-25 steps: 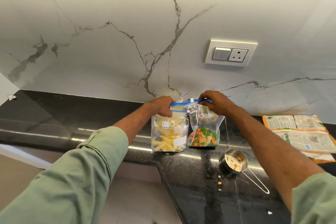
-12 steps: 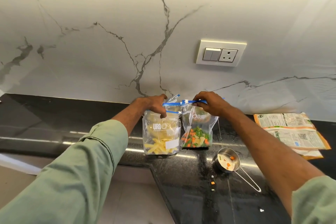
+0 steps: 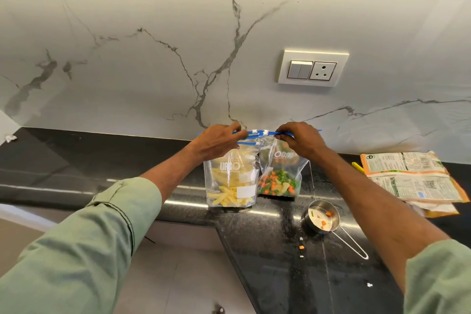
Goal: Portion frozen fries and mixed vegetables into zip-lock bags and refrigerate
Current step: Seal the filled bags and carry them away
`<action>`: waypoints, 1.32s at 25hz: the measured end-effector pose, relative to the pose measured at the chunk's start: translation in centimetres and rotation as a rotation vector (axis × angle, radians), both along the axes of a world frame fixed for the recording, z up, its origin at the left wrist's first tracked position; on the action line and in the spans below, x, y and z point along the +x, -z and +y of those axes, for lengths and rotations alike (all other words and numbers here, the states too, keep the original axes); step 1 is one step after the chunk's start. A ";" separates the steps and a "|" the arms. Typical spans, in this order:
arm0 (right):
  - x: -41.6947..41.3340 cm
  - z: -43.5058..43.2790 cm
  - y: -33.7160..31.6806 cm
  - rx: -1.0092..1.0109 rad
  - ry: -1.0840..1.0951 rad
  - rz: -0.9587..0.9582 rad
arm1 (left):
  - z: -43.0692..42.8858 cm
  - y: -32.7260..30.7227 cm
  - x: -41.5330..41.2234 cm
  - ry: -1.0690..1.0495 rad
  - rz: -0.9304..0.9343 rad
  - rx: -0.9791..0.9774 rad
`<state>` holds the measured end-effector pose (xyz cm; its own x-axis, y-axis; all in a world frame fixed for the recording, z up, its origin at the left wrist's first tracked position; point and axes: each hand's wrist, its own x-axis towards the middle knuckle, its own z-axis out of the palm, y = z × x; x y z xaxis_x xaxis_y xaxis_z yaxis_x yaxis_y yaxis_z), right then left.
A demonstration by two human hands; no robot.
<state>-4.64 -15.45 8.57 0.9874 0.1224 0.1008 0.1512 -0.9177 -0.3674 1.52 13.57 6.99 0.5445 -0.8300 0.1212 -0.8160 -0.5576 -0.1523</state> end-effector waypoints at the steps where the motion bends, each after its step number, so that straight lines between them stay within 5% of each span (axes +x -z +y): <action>1: -0.1 -0.1 -0.1 0.014 -0.003 -0.008 | 0.1 0.1 -0.3 -0.029 0.000 0.023; 18: -2.7 -2.1 -1.1 0.025 -0.011 -0.218 | -1.1 0.6 -2.0 -0.382 0.293 -0.027; 27: -3.1 -2.0 -2.7 0.004 -0.116 -0.369 | -1.8 -0.5 -3.2 -0.331 0.029 -0.238; 33: -5.7 -0.8 -6.8 -0.043 -0.190 -0.556 | -2.9 -6.8 -4.5 -0.318 -0.144 -0.417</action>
<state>-10.30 -16.27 15.39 0.7482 0.3072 0.5881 0.4736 -0.8680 -0.1491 -2.97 10.69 13.83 0.7144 -0.4923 0.4973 -0.5844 -0.8106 0.0370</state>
